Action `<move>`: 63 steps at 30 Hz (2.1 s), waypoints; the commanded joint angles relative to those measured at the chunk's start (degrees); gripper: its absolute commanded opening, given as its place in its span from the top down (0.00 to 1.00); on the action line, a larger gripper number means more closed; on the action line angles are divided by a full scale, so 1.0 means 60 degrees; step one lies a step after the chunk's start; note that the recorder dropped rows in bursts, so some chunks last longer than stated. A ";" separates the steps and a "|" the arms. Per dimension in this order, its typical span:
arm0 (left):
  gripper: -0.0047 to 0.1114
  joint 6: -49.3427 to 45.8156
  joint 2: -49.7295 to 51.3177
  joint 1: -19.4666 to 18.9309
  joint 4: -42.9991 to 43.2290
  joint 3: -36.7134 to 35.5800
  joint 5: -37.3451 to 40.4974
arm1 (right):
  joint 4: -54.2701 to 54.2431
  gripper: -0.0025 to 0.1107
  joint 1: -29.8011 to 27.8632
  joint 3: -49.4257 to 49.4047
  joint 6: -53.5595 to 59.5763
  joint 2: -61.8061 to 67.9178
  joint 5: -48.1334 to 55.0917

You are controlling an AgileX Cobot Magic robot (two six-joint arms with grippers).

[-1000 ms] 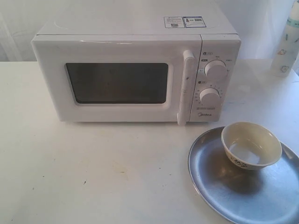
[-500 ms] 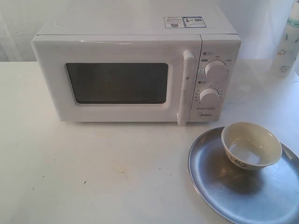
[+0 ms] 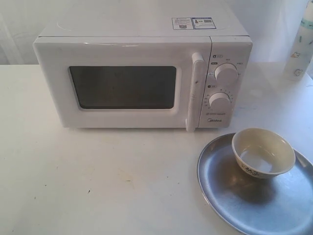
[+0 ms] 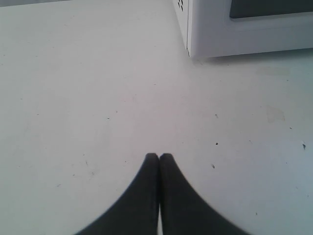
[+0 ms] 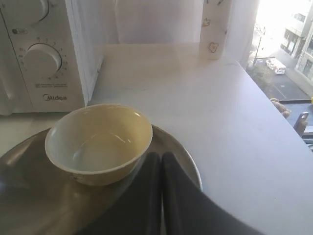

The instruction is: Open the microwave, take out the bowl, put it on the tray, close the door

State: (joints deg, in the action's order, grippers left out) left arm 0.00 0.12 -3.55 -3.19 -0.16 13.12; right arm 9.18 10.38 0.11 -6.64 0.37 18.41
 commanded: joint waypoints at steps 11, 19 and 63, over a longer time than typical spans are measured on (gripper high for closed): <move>0.96 0.0000 -0.0020 0.0045 -0.0063 0.0026 0.0028 | -0.0096 0.98 -0.0021 -0.0018 0.0514 -0.0062 -0.0089; 0.96 0.0000 -0.0020 0.0045 -0.0063 0.0026 0.0028 | -0.0096 0.98 -0.0021 -0.0018 0.0514 -0.0062 -0.0089; 0.96 0.0000 -0.0020 0.0045 -0.0063 0.0026 0.0028 | -0.0111 0.98 -0.0021 -0.0018 0.0514 -0.0062 -0.0150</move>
State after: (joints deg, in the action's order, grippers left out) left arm 0.00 0.12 -3.55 -3.19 -0.16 13.12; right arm 8.86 10.38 0.11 -3.39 0.37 18.41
